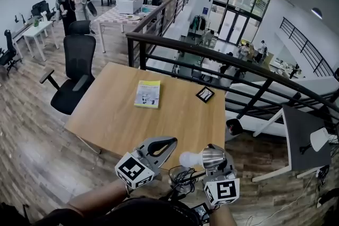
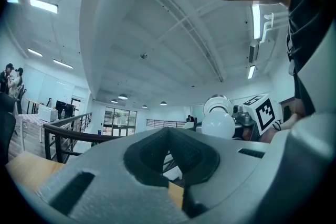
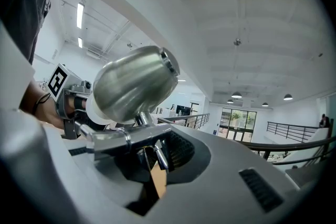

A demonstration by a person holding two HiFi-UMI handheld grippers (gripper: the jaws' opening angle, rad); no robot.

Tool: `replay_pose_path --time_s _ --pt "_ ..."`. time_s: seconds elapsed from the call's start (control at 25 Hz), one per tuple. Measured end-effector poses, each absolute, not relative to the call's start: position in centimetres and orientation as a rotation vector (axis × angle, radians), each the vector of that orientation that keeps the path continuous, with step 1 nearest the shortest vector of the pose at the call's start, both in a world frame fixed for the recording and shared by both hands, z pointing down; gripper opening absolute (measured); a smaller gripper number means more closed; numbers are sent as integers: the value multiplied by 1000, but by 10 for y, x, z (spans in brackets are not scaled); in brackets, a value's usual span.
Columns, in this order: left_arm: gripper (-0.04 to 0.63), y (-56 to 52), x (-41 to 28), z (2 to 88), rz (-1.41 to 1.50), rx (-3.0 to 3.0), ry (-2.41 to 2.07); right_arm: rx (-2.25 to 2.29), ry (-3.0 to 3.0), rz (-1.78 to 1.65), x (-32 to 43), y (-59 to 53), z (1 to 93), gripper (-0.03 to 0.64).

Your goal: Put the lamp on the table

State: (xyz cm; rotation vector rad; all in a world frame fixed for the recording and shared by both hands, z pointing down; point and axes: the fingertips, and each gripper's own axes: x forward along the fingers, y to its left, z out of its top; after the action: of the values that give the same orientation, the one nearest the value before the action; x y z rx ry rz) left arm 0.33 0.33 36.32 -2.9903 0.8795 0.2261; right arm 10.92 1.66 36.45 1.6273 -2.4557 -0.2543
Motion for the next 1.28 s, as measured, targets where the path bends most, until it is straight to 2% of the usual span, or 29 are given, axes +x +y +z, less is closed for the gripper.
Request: replay_pose_path --time_s 0.72,1.28 --pt "8 -97 103 363 239 -2934 1052 1479 -2547 -296 197 -87 368 14" --pt "8 -156 109 370 223 -2961 1024 1529 -2519 -264 209 -141 377 14"
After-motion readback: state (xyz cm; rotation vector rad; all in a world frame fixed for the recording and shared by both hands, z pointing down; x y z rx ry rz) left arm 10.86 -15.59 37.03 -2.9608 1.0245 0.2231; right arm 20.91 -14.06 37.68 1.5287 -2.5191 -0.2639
